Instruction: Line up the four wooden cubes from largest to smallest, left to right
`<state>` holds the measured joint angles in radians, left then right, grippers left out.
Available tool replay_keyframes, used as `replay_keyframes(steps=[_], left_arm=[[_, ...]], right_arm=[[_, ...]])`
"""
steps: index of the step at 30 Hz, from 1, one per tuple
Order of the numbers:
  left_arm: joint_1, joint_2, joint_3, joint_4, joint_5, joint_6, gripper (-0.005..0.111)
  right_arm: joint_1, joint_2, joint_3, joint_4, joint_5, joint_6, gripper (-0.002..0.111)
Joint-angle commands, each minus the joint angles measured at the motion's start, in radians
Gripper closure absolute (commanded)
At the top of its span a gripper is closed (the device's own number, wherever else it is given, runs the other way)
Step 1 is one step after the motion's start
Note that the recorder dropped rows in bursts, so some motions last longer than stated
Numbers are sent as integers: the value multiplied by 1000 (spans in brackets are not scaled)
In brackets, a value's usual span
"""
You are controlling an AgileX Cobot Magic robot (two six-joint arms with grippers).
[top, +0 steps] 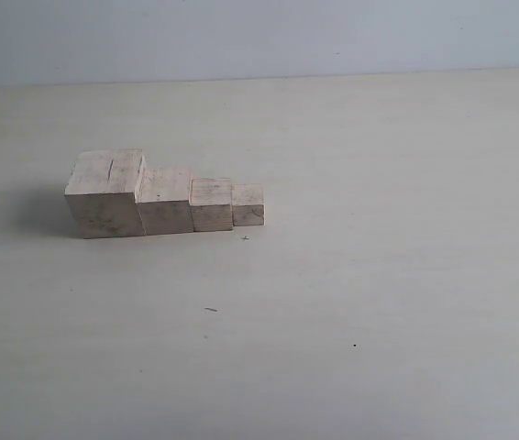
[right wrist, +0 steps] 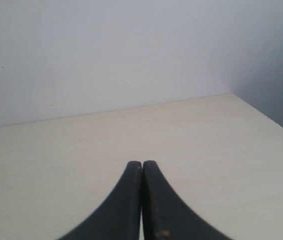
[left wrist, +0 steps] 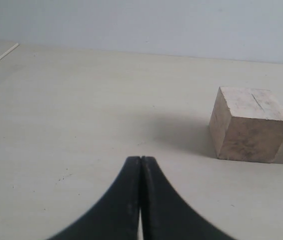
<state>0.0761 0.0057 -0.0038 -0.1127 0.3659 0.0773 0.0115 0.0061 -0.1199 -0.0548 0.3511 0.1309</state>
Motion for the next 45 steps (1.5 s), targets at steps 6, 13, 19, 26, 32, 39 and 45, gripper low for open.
replay_keyframes(steps=[6,13,19,26,32,39,45], left_arm=[[-6,-6,4,1,-11,-4,107],[-6,-6,4,1,-11,-4,107],[-6,-6,4,1,-11,-4,107],[-6,-6,4,1,-11,-4,107],[-6,-6,4,1,-11,-4,107],[-6,-6,4,1,-11,-4,107],[-6,-6,4,1,-11,-4,107]], right_arm=[[-5,-6,120,39,-8,4,108],[-5,-6,120,55,2,2,108],[-5,-6,120,46,-2,0,108],[-5,-6,120,48,-2,0,108],[-5,-6,120,48,-2,0,108],[-5,-6,120,48,-12,0,108],[-5,-6,120,48,-8,0,108]])
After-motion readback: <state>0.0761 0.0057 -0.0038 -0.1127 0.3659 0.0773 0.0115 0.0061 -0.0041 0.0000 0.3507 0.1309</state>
